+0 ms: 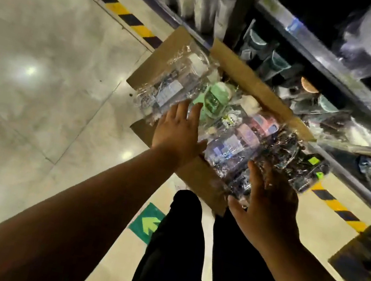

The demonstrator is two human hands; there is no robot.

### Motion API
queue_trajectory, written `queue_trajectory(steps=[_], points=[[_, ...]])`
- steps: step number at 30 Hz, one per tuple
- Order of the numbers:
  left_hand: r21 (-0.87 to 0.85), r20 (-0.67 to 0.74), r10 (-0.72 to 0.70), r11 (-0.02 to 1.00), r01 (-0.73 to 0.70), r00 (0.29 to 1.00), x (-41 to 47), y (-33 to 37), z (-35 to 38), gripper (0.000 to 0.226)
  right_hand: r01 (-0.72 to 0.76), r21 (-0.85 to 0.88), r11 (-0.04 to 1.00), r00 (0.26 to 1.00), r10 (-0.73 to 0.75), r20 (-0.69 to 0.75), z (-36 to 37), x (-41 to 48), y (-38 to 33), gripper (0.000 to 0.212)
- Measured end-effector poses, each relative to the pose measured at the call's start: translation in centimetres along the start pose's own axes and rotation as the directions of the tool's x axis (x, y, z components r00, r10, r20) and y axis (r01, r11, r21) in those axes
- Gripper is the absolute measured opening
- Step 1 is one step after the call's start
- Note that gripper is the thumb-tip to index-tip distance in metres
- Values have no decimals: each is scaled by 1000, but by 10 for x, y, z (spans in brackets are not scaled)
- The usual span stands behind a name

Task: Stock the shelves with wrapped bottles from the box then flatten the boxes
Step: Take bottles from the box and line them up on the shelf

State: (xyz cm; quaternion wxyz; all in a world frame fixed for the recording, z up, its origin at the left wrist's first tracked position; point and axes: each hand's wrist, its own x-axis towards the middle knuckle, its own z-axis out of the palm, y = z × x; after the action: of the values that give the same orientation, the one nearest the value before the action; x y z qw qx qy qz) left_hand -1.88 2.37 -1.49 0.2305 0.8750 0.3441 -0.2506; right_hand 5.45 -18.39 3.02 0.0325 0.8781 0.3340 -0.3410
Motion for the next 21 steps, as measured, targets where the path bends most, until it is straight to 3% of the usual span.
queue_trajectory(steps=[6,9,14,21], points=[[-21,-183,-148,989,147,972,104,-77,41,93,-20,58,998,999,21,-31,80,65,9,84],[-58,-160,-204,979,197,966,145,-104,53,97,15,163,987,994,3,-111,107,83,-10,75],[-59,-145,-271,963,265,952,177,-115,80,103,81,237,968,982,-36,-188,137,106,-28,78],[-81,-171,-260,965,249,950,155,-100,66,103,-14,223,975,991,43,-125,137,116,-14,77]])
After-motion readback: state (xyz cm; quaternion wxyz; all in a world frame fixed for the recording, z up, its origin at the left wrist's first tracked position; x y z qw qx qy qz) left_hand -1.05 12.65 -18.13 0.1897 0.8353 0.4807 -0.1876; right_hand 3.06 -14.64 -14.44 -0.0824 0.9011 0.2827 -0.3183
